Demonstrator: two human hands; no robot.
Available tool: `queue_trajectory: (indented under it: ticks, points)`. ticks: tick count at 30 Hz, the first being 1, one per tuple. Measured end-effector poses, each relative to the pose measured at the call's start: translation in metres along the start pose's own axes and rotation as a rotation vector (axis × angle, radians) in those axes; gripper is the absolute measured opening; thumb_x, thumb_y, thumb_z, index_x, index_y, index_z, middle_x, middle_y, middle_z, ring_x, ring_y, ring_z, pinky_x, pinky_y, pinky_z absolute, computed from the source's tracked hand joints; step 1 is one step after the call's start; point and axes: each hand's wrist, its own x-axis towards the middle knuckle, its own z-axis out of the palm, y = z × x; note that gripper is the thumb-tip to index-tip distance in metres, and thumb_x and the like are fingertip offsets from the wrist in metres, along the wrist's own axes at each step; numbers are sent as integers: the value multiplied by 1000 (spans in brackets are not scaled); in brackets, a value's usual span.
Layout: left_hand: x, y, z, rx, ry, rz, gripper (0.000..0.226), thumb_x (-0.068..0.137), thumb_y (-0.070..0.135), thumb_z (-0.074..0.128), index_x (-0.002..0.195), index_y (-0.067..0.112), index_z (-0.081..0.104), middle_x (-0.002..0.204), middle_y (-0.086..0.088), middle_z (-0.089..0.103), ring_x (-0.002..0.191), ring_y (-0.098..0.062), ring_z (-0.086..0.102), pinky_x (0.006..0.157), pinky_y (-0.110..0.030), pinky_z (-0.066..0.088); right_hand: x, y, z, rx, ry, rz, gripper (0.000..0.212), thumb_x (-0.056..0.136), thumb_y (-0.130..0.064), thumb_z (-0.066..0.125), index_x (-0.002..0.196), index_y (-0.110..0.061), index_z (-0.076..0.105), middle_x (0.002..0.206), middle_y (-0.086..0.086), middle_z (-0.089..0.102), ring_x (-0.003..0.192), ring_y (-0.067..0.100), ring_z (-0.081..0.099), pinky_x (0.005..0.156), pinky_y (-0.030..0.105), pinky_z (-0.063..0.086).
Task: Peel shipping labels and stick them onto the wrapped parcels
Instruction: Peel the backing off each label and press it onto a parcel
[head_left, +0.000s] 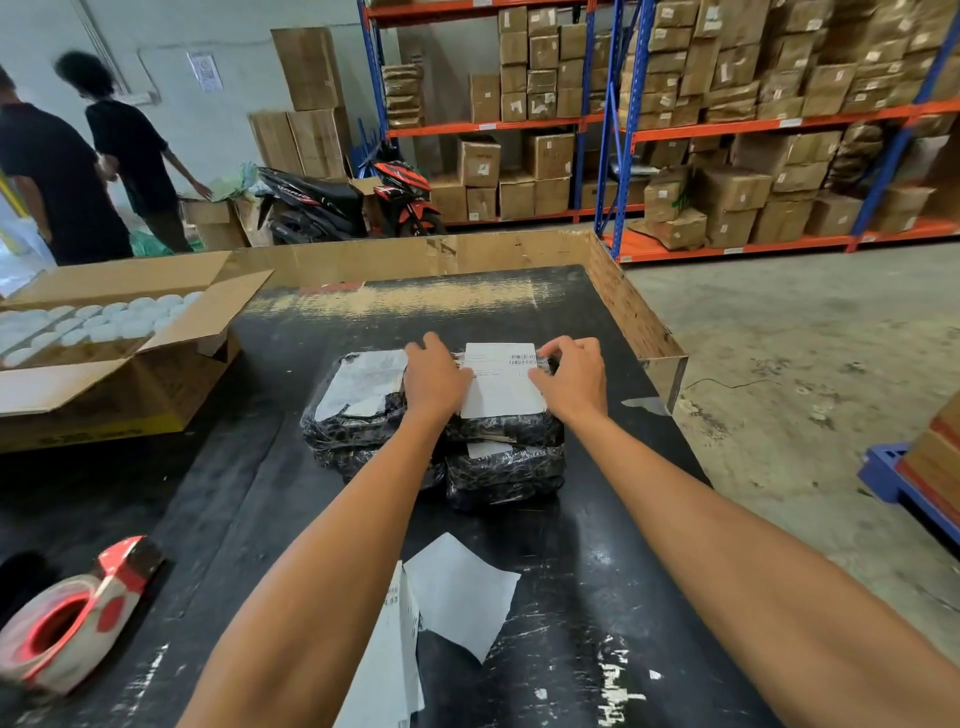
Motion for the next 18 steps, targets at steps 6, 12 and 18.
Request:
queue_trajectory:
  ticks: [6, 12, 18]
  points:
    - [9, 0, 6, 251, -65, 397, 42, 103, 28, 47, 145, 29, 51, 154, 3, 45, 145, -24, 37, 119, -52, 22, 17, 4, 0, -30, -165, -144, 28, 104, -20, 50, 109, -30, 75, 133, -8, 64, 131, 24, 49, 110, 47, 39]
    - [34, -6, 17, 413, -257, 366, 54, 107, 46, 19, 152, 26, 41, 160, 7, 38, 152, -22, 25, 120, -63, -6, 36, 8, 7, -229, -291, -108, 39, 107, -32, 34, 135, -36, 61, 144, -13, 58, 143, 25, 33, 108, 52, 30]
    - [40, -12, 17, 390, -267, 304, 55, 105, 45, 16, 150, 26, 42, 159, 5, 40, 149, -21, 32, 116, -65, -15, 45, 11, 5, -303, -444, 35, 52, 107, -42, 23, 159, -37, 28, 166, -6, 30, 150, 33, 28, 118, 56, 26]
